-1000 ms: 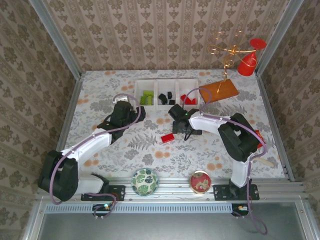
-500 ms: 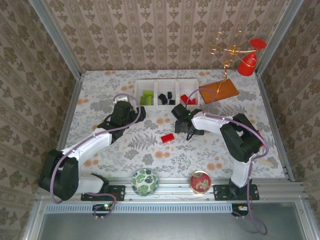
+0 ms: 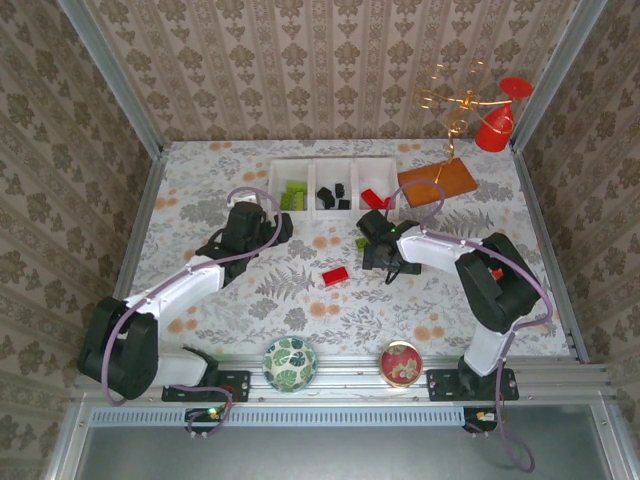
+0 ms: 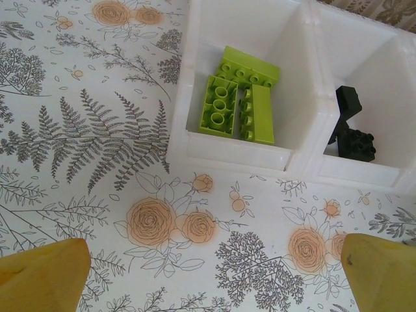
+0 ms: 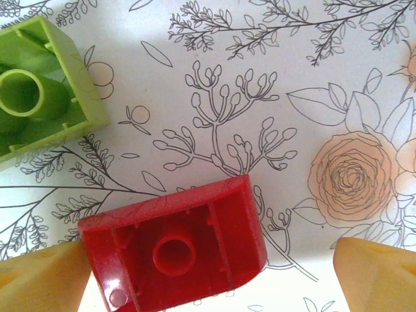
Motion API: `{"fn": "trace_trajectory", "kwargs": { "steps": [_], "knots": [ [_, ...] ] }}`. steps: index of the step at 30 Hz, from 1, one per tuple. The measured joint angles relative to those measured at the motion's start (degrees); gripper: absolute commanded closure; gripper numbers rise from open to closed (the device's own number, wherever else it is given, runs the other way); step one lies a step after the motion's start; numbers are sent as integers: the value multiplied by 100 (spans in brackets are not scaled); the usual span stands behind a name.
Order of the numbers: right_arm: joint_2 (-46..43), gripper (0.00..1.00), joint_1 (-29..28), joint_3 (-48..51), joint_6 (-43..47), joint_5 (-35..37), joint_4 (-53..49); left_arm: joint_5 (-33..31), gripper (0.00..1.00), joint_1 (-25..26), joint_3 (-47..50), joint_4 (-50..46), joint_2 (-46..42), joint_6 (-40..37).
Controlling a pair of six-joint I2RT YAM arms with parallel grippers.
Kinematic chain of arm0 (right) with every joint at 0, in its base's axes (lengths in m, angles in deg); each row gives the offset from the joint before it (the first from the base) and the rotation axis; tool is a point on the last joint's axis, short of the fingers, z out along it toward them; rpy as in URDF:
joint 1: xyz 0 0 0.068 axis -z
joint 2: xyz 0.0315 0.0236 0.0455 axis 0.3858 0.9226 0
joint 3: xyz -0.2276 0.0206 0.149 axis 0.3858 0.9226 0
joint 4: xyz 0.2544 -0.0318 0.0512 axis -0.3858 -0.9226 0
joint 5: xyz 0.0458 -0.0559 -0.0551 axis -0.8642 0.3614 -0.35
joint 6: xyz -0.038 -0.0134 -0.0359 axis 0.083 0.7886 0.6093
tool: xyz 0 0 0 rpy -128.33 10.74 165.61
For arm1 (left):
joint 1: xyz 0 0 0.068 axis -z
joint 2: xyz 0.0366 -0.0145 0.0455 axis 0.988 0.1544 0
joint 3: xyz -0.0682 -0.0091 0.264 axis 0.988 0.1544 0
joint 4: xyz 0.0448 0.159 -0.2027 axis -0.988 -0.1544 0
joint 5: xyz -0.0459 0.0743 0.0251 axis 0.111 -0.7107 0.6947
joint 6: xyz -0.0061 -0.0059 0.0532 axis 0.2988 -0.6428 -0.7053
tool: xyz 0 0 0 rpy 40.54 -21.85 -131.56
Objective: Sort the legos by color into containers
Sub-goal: Pick up the lego from the center of the table.
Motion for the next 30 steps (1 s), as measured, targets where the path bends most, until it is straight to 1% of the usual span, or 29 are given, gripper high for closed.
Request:
{"fn": "trace_trajectory", "kwargs": {
  "steps": [12,19,30],
  "knots": [
    [-42,2,0,-9,-85,-2,-37,28,0,0,0,2,48,2],
    [153,1,11,-208,-216,50,7,42,0,-7,0,2,48,2],
    [236,0,68,-219,-555,345,2,70,0,-37,0,7,72,37]
  ]
}}
